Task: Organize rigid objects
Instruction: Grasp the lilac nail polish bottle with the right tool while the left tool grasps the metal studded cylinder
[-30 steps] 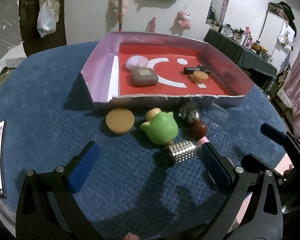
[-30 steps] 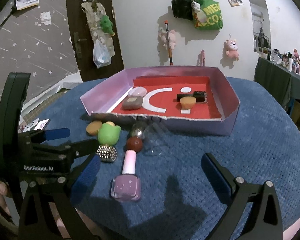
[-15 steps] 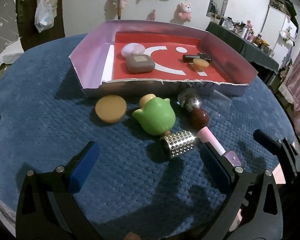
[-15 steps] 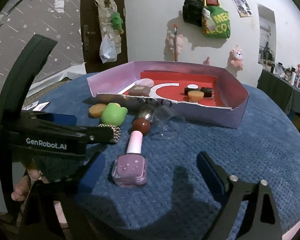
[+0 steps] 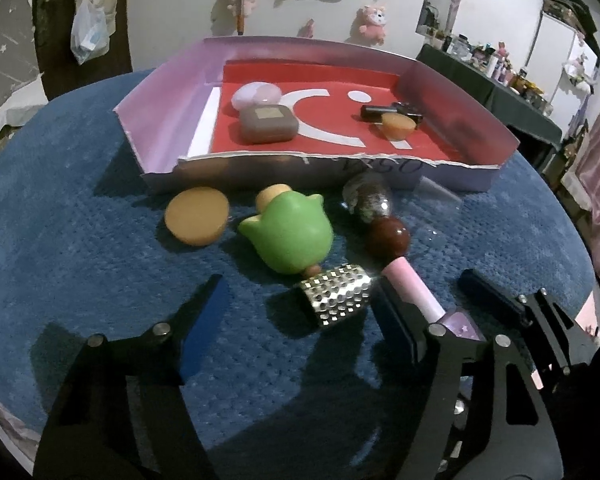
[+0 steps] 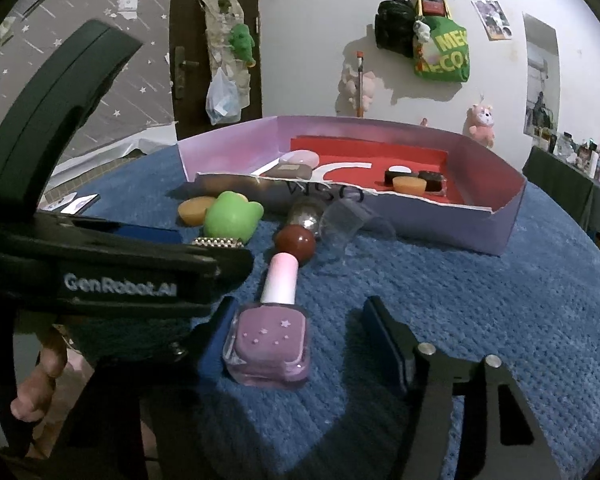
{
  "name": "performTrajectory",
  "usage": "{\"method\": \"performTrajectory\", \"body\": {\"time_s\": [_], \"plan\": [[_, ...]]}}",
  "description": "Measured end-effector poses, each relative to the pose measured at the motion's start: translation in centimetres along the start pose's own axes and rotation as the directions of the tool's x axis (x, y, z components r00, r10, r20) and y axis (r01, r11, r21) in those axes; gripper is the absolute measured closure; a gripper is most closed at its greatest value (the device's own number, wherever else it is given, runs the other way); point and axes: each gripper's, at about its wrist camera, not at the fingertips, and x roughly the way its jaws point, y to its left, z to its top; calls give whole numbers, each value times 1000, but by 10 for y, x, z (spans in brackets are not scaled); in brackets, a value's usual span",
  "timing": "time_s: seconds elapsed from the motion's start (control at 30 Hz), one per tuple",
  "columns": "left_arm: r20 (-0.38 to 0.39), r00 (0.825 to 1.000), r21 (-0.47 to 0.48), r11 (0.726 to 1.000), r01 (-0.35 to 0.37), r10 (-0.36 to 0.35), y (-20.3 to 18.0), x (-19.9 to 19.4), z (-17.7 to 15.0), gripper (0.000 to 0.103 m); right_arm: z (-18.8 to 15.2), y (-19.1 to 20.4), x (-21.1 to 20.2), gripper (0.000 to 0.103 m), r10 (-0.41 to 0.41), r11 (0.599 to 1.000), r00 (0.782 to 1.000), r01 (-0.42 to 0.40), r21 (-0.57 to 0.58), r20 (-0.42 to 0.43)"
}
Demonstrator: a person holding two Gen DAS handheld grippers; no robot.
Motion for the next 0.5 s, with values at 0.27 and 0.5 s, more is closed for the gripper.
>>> {"method": "performTrajectory", "body": {"time_s": [0.27,0.5], "plan": [[2,999,-1,999,53,-53,-1,-5,-1,66,-1,13,-2,64,29,998,1000,-29,-56,-2],[32,996,12,996,86,-87,1,-20,0,66,5,1,-11,64,76,997,997,-76,12,-22]]}}
